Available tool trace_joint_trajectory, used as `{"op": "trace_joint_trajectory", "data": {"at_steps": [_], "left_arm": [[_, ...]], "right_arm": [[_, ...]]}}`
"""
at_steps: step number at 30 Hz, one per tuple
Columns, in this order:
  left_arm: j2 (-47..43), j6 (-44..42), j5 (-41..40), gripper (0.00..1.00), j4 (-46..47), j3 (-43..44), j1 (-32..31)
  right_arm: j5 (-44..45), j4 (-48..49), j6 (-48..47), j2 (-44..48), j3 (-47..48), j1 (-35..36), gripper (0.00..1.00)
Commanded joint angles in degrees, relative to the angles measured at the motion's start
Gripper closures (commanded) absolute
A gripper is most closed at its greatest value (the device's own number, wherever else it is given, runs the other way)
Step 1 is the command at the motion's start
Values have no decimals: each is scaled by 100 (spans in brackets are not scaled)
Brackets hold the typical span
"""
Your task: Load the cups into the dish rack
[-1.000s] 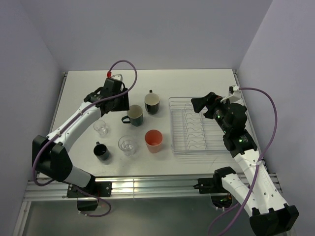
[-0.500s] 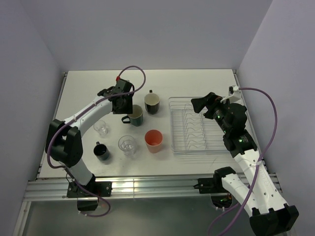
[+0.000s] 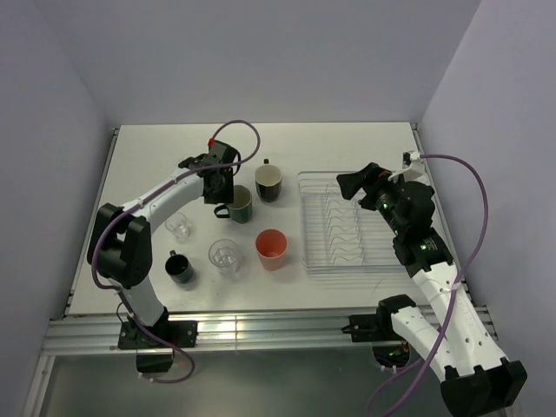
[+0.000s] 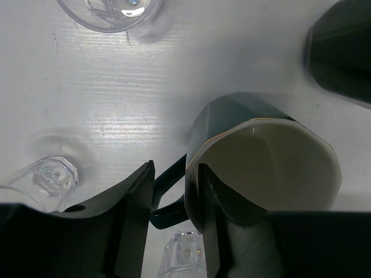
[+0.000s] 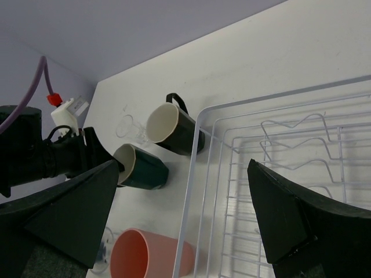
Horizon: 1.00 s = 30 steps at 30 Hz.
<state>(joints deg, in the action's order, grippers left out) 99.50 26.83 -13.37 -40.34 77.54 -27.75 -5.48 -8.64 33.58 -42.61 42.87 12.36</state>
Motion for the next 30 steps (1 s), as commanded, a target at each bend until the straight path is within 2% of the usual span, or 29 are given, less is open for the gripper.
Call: {"op": "trace_joint_trajectory", "data": {"at_steps": [1, 4, 7, 9, 10, 15, 25, 28, 30], "left_arm": [[78, 68, -17, 59, 17, 271, -29], [104, 86, 18, 67, 61, 253, -29], [122, 94, 71, 81, 87, 227, -20], [131, 103, 80, 98, 79, 227, -20], [113, 138, 62, 100, 53, 235, -20], [-299, 173, 1, 100, 26, 297, -11], [-1441, 323, 272, 100, -414, 1324, 76], [-1881, 358, 1088, 100, -326, 1457, 339], [-2205, 393, 2080, 100, -160, 1361, 673]], "right_arm": [[-24, 91, -19, -19, 265, -23, 0], [-59, 74, -18, -37, 301, -14, 0], [-42, 21, -45, -46, 345, -14, 0], [-50, -6, -62, -54, 380, -23, 0], [-50, -14, -62, -63, 388, -23, 0], [-85, -41, -71, -133, 432, -23, 0], [-226, -102, -133, -151, 450, -23, 0], [-401, -6, -115, -151, 450, -23, 0], [-663, 161, -89, -116, 424, -6, 0]]}}
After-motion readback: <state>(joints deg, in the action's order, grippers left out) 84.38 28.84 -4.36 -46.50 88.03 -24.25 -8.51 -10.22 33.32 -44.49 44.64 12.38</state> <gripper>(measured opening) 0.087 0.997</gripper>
